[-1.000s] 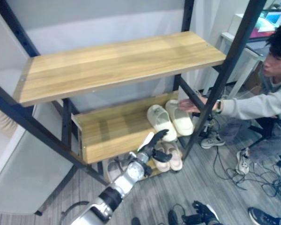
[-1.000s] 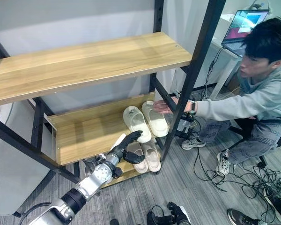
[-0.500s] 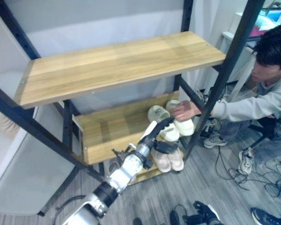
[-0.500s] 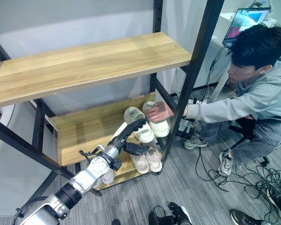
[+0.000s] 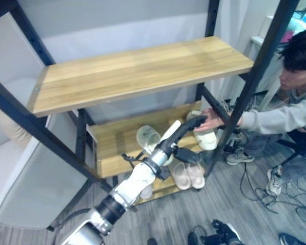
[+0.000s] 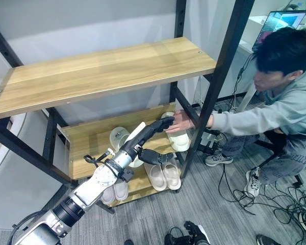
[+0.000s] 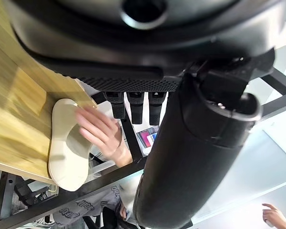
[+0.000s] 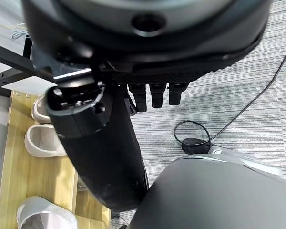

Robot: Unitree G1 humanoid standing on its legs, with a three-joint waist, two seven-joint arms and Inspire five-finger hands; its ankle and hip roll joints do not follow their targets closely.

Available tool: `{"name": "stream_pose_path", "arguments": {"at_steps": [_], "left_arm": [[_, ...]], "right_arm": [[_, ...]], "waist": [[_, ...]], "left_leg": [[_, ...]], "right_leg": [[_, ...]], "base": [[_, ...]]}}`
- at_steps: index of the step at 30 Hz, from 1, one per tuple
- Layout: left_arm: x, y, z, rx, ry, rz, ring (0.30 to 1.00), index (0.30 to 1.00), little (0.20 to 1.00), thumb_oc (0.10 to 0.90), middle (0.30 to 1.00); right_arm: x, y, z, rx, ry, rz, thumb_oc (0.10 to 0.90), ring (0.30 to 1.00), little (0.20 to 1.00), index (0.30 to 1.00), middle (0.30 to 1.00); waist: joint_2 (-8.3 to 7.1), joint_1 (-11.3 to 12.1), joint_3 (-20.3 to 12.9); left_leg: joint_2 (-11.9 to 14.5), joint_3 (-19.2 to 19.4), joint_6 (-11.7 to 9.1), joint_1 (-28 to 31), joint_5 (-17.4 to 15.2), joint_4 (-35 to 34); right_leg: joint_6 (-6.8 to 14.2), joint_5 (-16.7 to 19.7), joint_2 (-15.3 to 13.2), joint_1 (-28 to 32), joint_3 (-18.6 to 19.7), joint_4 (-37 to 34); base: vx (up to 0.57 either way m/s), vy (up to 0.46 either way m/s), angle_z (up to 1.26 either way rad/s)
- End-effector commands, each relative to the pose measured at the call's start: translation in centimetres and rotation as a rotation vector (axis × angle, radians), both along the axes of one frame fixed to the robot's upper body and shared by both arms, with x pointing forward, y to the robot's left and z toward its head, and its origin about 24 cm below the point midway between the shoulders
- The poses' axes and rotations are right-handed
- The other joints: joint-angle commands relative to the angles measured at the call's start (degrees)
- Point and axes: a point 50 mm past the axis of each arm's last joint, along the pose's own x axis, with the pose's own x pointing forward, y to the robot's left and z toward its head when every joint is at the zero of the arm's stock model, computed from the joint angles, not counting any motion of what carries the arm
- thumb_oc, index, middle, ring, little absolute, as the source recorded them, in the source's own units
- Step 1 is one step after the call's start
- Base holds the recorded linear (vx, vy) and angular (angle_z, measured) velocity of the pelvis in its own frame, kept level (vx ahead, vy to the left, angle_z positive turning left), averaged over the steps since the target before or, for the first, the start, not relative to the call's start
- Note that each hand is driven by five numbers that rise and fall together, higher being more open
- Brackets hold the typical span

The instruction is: Arrange the slippers neatly on the shoe rack.

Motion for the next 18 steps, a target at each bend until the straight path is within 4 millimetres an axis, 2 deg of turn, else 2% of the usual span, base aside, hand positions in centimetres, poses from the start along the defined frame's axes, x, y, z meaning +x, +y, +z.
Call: {"name": "stream_pose_path", "arguments": {"at_steps": [1,6,11,12,16,18], "left_arm": [[0.1,-3.1,7.5,-0.158,-0.283,-0.138,0.9,0.9,0.9,0.8,0.9],[0.5,-2.7,8.3,-0.094,-0.371,-0.088,0.9,0.9,0.9,0.8,0.9],[1.6,-1.6,7.6,-0.025,-0.393,0.005,0.9,0.9,0.9,0.8,0.9],[2.3,-0.5,6.7,-0.037,-0.34,0.074,0.9,0.9,0.9,0.8,0.9],[3.3,0.2,6.6,0.0,-0.352,0.15,0.9,0.9,0.9,0.8,0.9],[4.5,0.4,8.0,0.071,-0.449,0.228,0.9,0.9,0.9,0.8,0.9]], "right_arm": [[0.1,1.6,-0.2,0.037,-0.006,0.075,0.8,0.9,0.9,0.9,0.9],[0.2,1.5,-0.1,0.035,-0.01,0.07,0.8,0.9,0.9,0.9,0.9],[0.1,1.6,-0.2,0.032,-0.01,0.06,0.8,0.9,0.9,0.9,0.9],[0.0,1.6,-0.2,0.029,-0.004,0.056,0.8,0.9,0.9,0.9,0.9],[0.1,1.5,-0.2,0.026,-0.001,0.059,0.8,0.9,0.9,0.9,0.9],[0.5,1.5,0.0,0.022,-0.014,0.076,0.8,0.9,0.9,0.9,0.9]], "waist": [[0.06,1.1,-1.5],[-0.43,1.4,-1.9],[-0.7,1.6,-1.8],[-0.83,1.9,-1.5],[-0.93,1.8,-0.8],[-0.79,1.5,0.4]], "left_leg": [[-0.3,-4.3,-1.4,0.7,-4.9,-0.3],[-0.3,-4.6,-1.4,1.0,-5.0,-0.3],[-0.4,-4.8,-1.4,1.0,-4.9,-0.3],[-0.4,-4.9,-1.4,0.8,-4.7,-0.3],[-0.5,-5.0,-1.4,0.1,-4.5,-0.3],[-0.6,-4.9,-1.4,-1.3,-4.0,-0.3]], "right_leg": [[3.2,-5.7,-0.5,0.8,-4.9,2.9],[3.1,-5.9,-0.5,1.2,-5.3,3.0],[3.0,-5.9,-0.5,1.3,-5.6,2.9],[3.0,-5.8,-0.5,1.1,-5.7,2.7],[3.2,-5.6,-0.6,0.5,-5.7,2.8],[3.4,-5.1,-0.8,-0.8,-5.6,2.7]], "base": [[-0.01,-0.007,0.06],[0.0,-0.003,0.02],[0.01,0.005,0.0],[0.03,0.022,0.01],[0.03,0.02,0.01],[0.01,0.042,0.01]]}}
